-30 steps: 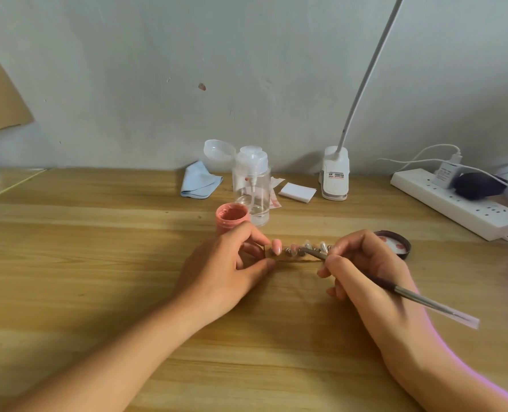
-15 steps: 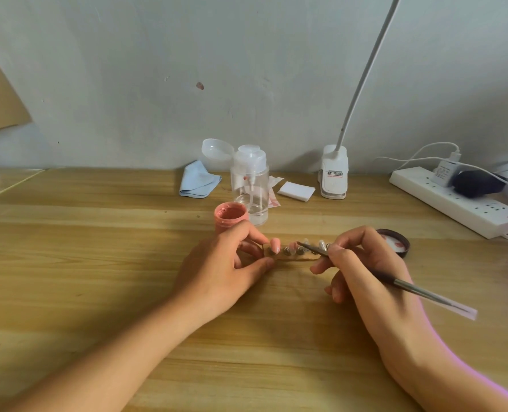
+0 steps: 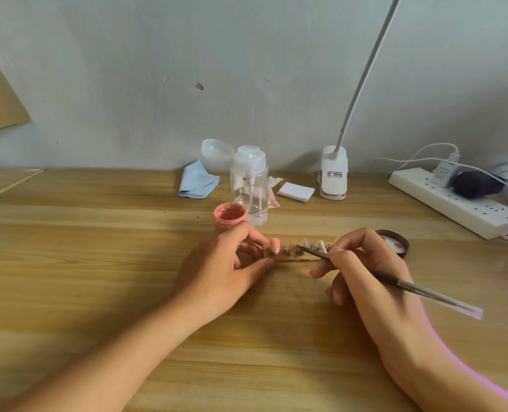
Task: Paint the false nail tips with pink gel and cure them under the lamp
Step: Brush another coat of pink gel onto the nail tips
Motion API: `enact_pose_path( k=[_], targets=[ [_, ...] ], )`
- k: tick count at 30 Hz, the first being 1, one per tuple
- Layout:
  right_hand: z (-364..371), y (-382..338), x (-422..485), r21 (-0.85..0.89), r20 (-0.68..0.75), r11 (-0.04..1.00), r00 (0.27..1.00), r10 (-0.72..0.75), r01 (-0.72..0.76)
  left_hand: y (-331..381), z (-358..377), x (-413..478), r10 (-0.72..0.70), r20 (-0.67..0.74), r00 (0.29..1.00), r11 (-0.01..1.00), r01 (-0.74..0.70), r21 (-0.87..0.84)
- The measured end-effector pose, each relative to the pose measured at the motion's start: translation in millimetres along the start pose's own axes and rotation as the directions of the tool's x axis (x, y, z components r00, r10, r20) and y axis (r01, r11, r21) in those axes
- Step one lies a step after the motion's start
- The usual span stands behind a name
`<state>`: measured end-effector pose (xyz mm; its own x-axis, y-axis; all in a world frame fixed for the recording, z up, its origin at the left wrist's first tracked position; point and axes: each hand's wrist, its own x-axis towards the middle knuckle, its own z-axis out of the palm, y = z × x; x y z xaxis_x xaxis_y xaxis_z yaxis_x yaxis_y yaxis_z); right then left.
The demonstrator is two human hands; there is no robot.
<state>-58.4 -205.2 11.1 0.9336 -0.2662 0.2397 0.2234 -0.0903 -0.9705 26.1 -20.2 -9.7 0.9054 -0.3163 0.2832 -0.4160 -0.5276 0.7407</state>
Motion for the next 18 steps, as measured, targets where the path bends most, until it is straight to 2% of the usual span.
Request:
enact_pose_path(
  k=[18],
  targets=[
    [5,-11,-4,-0.05,0.011,0.998,0.999,-0.031,0.032,-1,1,-1,0.014,-0.001,1.0,1.0,-0.014,-0.018]
  ],
)
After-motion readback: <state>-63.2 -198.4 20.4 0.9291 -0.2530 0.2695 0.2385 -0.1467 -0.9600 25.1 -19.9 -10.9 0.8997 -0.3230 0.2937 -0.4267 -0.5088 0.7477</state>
